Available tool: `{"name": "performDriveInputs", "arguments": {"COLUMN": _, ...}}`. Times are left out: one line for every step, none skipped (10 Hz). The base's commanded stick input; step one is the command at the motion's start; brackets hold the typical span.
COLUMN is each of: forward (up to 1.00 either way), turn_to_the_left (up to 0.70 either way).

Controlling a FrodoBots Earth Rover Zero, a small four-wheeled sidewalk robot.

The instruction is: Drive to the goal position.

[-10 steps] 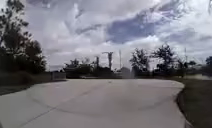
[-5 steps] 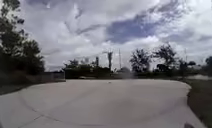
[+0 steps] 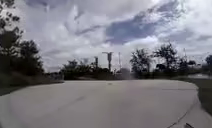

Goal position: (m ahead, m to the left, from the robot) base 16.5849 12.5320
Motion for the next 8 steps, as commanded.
{"name": "performDriveInputs", "arguments": {"forward": 0.59, "turn_to_the_left": 0.01}}
{"name": "performDriveInputs", "arguments": {"forward": 0.59, "turn_to_the_left": 0.01}}
{"name": "performDriveInputs", "arguments": {"forward": 0.59, "turn_to_the_left": 0.01}}
{"name": "performDriveInputs", "arguments": {"forward": 0.59, "turn_to_the_left": 0.01}}
{"name": "performDriveInputs", "arguments": {"forward": 0.59, "turn_to_the_left": 0.01}}
{"name": "performDriveInputs", "arguments": {"forward": 0.59, "turn_to_the_left": 0.01}}
{"name": "performDriveInputs", "arguments": {"forward": 0.59, "turn_to_the_left": 0.01}}
{"name": "performDriveInputs", "arguments": {"forward": 0.59, "turn_to_the_left": 0.01}}
